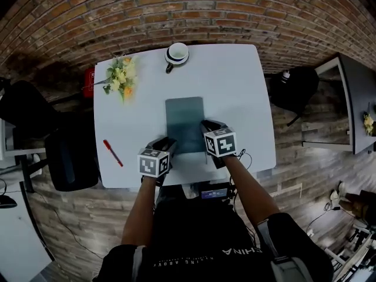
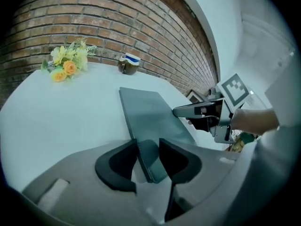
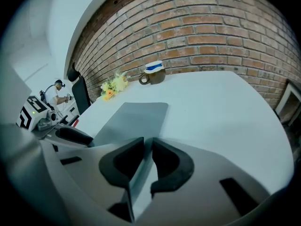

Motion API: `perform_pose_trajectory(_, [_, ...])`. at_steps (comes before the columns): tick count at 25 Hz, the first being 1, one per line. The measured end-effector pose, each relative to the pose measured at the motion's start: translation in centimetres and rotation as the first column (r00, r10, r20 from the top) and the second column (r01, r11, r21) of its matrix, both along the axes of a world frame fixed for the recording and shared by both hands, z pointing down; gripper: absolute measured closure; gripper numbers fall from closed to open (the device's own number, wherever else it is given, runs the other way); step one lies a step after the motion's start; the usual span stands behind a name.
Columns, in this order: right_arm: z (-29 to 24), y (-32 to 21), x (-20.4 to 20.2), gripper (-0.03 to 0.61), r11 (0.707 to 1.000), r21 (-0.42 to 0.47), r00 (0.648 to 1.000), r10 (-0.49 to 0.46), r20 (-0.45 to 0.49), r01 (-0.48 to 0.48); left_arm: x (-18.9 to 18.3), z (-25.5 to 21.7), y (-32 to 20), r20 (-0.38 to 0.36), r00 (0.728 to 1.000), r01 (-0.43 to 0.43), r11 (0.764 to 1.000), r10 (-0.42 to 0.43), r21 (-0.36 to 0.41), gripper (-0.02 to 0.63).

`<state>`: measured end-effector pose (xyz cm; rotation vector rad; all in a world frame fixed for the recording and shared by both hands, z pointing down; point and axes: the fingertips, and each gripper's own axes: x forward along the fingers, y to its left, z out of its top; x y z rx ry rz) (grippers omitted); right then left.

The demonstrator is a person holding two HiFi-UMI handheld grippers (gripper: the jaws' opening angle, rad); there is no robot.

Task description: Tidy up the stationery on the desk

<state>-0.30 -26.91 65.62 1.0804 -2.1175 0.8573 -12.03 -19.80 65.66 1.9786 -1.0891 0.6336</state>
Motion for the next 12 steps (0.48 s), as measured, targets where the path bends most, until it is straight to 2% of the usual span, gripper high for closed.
perform_pose_trajectory(12, [-0.03,-0.05,-0.16,0.514,1.0,0.009,1.0,-0.026,-0.008,0.026,-0.33,-0.03,0.12,-0.009,1.0,0.021,1.0,-0.021,-0.008,0.465])
